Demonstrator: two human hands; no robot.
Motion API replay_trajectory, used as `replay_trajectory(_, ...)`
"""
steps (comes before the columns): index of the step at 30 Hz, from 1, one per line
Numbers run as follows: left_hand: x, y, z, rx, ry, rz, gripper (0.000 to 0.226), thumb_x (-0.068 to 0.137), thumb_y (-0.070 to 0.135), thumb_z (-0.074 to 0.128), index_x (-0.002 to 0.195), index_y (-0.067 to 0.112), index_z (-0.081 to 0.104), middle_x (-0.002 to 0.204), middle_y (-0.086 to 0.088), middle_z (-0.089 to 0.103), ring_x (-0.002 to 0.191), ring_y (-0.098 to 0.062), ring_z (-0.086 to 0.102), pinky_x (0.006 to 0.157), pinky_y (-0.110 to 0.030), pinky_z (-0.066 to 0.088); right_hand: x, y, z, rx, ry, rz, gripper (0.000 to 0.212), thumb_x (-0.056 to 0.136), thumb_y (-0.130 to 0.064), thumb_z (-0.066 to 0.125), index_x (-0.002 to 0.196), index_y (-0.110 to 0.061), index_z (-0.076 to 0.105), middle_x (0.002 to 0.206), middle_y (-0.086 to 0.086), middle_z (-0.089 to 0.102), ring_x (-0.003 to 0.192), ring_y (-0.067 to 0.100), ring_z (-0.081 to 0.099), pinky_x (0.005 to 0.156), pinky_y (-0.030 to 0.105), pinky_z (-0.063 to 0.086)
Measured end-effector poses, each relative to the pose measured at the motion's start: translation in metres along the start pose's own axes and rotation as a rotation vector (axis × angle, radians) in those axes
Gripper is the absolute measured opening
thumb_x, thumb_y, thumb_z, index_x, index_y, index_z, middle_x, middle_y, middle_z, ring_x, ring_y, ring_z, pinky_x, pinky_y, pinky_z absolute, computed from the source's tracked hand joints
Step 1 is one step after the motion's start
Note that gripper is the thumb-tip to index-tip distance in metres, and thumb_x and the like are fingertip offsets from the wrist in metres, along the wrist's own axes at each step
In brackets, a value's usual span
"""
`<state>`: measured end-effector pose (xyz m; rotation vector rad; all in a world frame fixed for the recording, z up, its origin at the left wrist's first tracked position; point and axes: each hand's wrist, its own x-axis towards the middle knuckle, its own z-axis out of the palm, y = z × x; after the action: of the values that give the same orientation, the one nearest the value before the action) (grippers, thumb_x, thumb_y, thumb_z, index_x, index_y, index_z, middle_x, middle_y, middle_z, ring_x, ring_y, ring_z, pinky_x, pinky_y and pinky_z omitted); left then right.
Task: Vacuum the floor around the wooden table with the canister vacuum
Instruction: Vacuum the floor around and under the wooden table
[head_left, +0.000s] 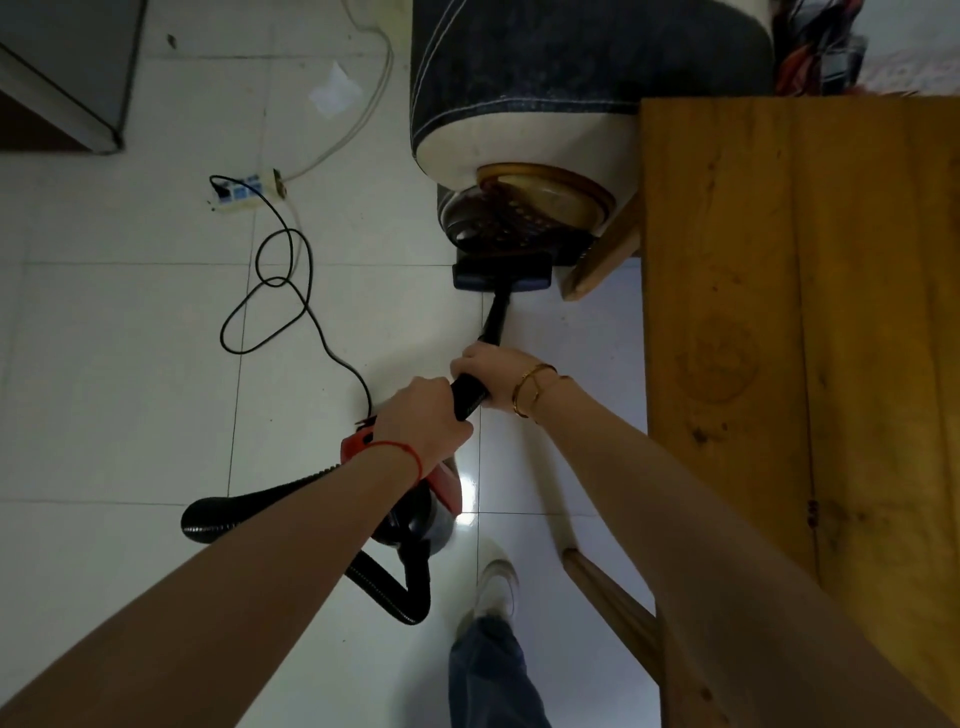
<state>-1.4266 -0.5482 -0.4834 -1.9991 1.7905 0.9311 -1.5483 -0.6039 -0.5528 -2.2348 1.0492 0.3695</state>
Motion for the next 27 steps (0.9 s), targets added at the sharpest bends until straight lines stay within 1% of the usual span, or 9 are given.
replay_trajectory(4, -0.001, -0.005, -0.006, 0.014, 0.018, 0.03, 0.018, 0.08, 0.024, 0.061, 0.093, 0.013, 0.057, 0.078, -0.001, 0.058, 0.067, -0.019, 0.058, 0.057, -0.026, 0.044, -0.001, -0.006, -0.003, 0.046, 0.018, 0.029, 0.029, 0.083, -0.009, 0.063, 0.11, -0.013, 0.056, 0.111, 0.01, 0.058, 0.105, 0.026, 0.055, 0.086, 0.038, 0.05)
replay_trajectory(8, -0.017, -0.015, -0.003, 0.063, 0.04, 0.063, 0.016, 0.081, 0.024, 0.061, 0.092, 0.013, 0.058, 0.074, 0.001, 0.057, 0.062, -0.016, 0.055, 0.055, -0.024, 0.042, -0.015, -0.023, 0.005, 0.106, 0.039, 0.048, 0.029, 0.083, -0.009, 0.064, 0.111, -0.012, 0.056, 0.112, 0.011, 0.057, 0.105, 0.025, 0.054, 0.085, 0.035, 0.047)
replay_trajectory(12, -0.044, -0.032, 0.011, 0.093, 0.035, 0.128, 0.022, 0.081, 0.024, 0.062, 0.101, 0.017, 0.058, 0.084, 0.001, 0.062, 0.064, -0.011, 0.057, 0.051, -0.018, 0.038, -0.039, -0.053, 0.027, 0.198, 0.082, 0.073, 0.026, 0.083, -0.01, 0.064, 0.108, -0.011, 0.058, 0.112, 0.011, 0.056, 0.101, 0.027, 0.055, 0.086, 0.033, 0.045)
replay_trajectory(14, -0.062, -0.041, 0.018, 0.105, 0.016, 0.153, 0.023, 0.082, 0.023, 0.062, 0.103, 0.017, 0.058, 0.084, 0.003, 0.062, 0.065, -0.009, 0.057, 0.05, -0.016, 0.037, -0.051, -0.071, 0.041, 0.239, 0.089, 0.091, 0.026, 0.084, -0.011, 0.063, 0.109, -0.011, 0.058, 0.113, 0.011, 0.055, 0.1, 0.028, 0.056, 0.083, 0.031, 0.044)
replay_trajectory(15, -0.071, -0.045, 0.021, 0.115, -0.004, 0.159, 0.021, 0.082, 0.022, 0.062, 0.102, 0.017, 0.058, 0.082, 0.003, 0.062, 0.065, -0.009, 0.057, 0.051, -0.017, 0.039, -0.057, -0.08, 0.047, 0.257, 0.087, 0.103, 0.026, 0.084, -0.011, 0.062, 0.109, -0.011, 0.058, 0.113, 0.011, 0.055, 0.099, 0.029, 0.056, 0.082, 0.031, 0.045)
replay_trajectory(18, -0.1, -0.059, 0.028, 0.137, -0.061, 0.185, 0.015, 0.084, 0.02, 0.059, 0.098, 0.015, 0.057, 0.078, 0.002, 0.061, 0.066, -0.014, 0.061, 0.058, -0.025, 0.052, -0.075, -0.11, 0.068, 0.305, 0.1, 0.149, 0.026, 0.083, -0.011, 0.063, 0.108, -0.013, 0.059, 0.113, 0.009, 0.055, 0.096, 0.029, 0.058, 0.082, 0.031, 0.047)
replay_trajectory(20, -0.119, -0.07, 0.032, 0.169, -0.075, 0.219, 0.014, 0.085, 0.022, 0.057, 0.097, 0.015, 0.057, 0.078, 0.001, 0.06, 0.067, -0.016, 0.062, 0.062, -0.029, 0.056, -0.086, -0.13, 0.083, 0.326, 0.114, 0.19, 0.027, 0.082, -0.013, 0.064, 0.108, -0.015, 0.059, 0.113, 0.008, 0.055, 0.095, 0.028, 0.059, 0.082, 0.031, 0.047)
replay_trajectory(25, -0.159, -0.104, 0.045, 0.362, -0.088, 0.337, 0.025, 0.088, 0.034, 0.056, 0.103, 0.014, 0.054, 0.095, -0.003, 0.06, 0.079, -0.019, 0.061, 0.063, -0.028, 0.045, -0.109, -0.187, 0.12, 0.411, 0.171, 0.281, 0.028, 0.081, -0.011, 0.065, 0.109, -0.011, 0.059, 0.115, 0.009, 0.055, 0.1, 0.027, 0.057, 0.086, 0.032, 0.047)
replay_trajectory(27, -0.174, -0.12, 0.051, 0.419, -0.112, 0.366, 0.03, 0.088, 0.038, 0.057, 0.106, 0.014, 0.054, 0.1, -0.004, 0.06, 0.083, -0.021, 0.062, 0.066, -0.03, 0.045, -0.117, -0.211, 0.134, 0.464, 0.2, 0.312, 0.029, 0.081, -0.011, 0.066, 0.109, -0.01, 0.059, 0.115, 0.011, 0.055, 0.101, 0.029, 0.057, 0.086, 0.033, 0.046)
